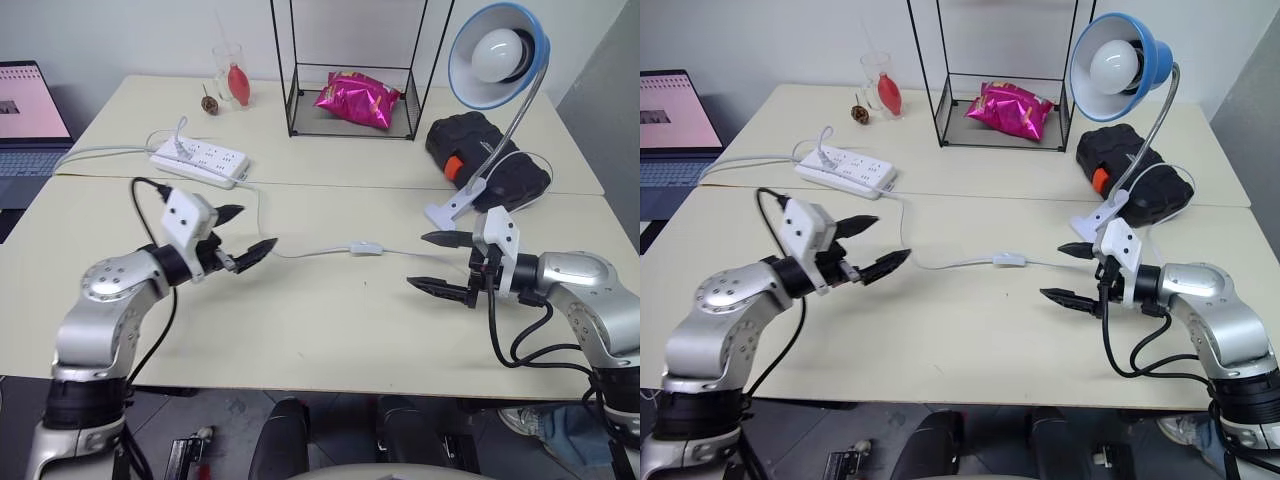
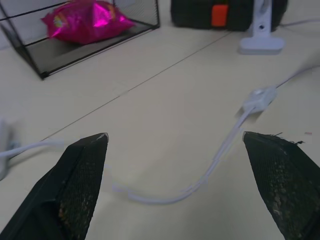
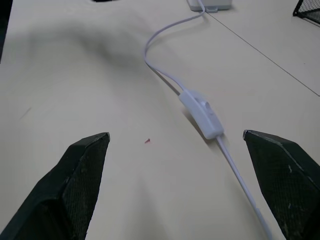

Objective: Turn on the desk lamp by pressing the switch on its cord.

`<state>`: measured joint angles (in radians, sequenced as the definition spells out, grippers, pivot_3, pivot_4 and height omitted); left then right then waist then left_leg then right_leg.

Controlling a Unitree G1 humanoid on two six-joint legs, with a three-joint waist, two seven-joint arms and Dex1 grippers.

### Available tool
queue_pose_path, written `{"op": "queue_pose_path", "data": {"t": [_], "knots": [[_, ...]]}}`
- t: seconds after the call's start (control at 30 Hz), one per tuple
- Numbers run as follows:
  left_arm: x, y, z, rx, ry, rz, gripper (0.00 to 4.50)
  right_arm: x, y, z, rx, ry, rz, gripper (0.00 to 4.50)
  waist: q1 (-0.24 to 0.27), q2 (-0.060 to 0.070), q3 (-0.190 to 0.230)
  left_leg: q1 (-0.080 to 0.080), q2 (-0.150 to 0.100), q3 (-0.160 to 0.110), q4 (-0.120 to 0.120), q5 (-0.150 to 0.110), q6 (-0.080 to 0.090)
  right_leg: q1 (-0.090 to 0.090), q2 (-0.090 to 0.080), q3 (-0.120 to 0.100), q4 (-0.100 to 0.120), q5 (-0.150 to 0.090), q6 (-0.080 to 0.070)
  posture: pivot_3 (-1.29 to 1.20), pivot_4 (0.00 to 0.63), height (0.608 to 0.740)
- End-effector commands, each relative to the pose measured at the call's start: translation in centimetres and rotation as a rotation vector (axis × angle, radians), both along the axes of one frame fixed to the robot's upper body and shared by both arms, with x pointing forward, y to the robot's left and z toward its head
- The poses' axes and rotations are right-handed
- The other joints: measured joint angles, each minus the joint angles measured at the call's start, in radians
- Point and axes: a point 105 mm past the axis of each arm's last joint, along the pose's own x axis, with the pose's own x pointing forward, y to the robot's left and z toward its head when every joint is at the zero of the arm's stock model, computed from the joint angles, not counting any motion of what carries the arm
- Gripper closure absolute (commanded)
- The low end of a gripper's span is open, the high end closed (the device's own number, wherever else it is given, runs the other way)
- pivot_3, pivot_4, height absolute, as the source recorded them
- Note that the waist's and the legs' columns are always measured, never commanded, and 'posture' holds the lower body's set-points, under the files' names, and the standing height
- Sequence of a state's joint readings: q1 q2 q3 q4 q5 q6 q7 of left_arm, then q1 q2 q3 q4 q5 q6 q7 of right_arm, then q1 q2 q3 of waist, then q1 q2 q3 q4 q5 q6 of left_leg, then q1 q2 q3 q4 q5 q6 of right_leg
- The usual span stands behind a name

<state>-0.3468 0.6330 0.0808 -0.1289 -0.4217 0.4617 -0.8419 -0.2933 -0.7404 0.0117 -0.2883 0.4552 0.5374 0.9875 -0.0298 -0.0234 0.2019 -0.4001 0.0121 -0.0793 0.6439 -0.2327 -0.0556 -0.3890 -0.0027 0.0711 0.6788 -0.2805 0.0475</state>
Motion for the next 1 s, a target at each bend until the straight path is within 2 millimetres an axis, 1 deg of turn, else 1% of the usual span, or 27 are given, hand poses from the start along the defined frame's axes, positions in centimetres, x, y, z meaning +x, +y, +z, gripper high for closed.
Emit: {"op": "queue_pose_path", "data": {"t": [0.03,0.13,0.27,0.37,0.53,0.83,1.0], "knots": [[0.5,-2.7,0.4,-0.067,0.065,-0.136,0.02,0.0,0.4,1.4,0.012,-0.018,-0.064,0.0,0.0,0.0,0.0,0.0,0.0,0.0,0.0,0.0,0.0,0.0,0.0,0.0,0.0,0.0,0.0,0.0,0.15,0.74],[1.1,-3.8,0.0,-0.073,0.116,-0.186,0.02,0.2,0.6,1.7,0.022,0.003,-0.118,0.0,-0.001,0.0,0.0,0.0,0.0,-0.001,0.0,0.0,0.0,0.0,0.001,0.0,0.0,0.0,0.0,0.0,0.15,0.74],[1.8,-5.7,-0.4,-0.092,0.171,-0.26,0.02,0.3,0.2,1.6,0.004,0.005,-0.188,0.0,-0.002,0.0,0.0,0.0,0.0,-0.001,0.0,0.0,0.0,0.0,0.001,0.0,0.001,0.0,0.0,0.0,0.15,0.74],[2.6,-6.8,-1.5,-0.079,0.25,-0.302,0.02,0.1,-0.6,1.6,-0.003,0.004,-0.246,0.0,-0.002,0.0,0.0,0.0,0.0,-0.001,0.0,0.0,0.0,0.0,0.001,0.0,0.001,0.0,0.0,0.0,0.15,0.74],[3.5,-8.3,-3.5,-0.046,0.359,-0.342,0.02,-0.7,-0.8,1.7,-0.008,-0.001,-0.273,0.0,-0.003,0.0,0.0,-0.001,-0.001,-0.001,0.0,0.0,0.0,0.0,0.001,0.0,0.0,0.0,0.0,0.0,0.15,0.74],[5.1,-9.8,-4.7,-0.067,0.453,-0.348,0.02,-2.0,-0.8,1.8,-0.018,0.006,-0.295,0.0,-0.002,0.0,0.0,-0.001,-0.001,-0.001,0.0,0.0,0.0,0.0,0.002,0.0,0.0,0.0,0.001,0.0,0.15,0.74],[5.0,-10.4,-5.1,-0.078,0.491,-0.373,0.02,-2.4,-0.8,1.9,-0.019,0.008,-0.3,0.0,-0.003,0.0,0.0,-0.001,-0.001,-0.001,0.0,0.0,0.0,0.0,0.002,0.0,0.0,0.0,0.001,0.0,0.15,0.74]]}}
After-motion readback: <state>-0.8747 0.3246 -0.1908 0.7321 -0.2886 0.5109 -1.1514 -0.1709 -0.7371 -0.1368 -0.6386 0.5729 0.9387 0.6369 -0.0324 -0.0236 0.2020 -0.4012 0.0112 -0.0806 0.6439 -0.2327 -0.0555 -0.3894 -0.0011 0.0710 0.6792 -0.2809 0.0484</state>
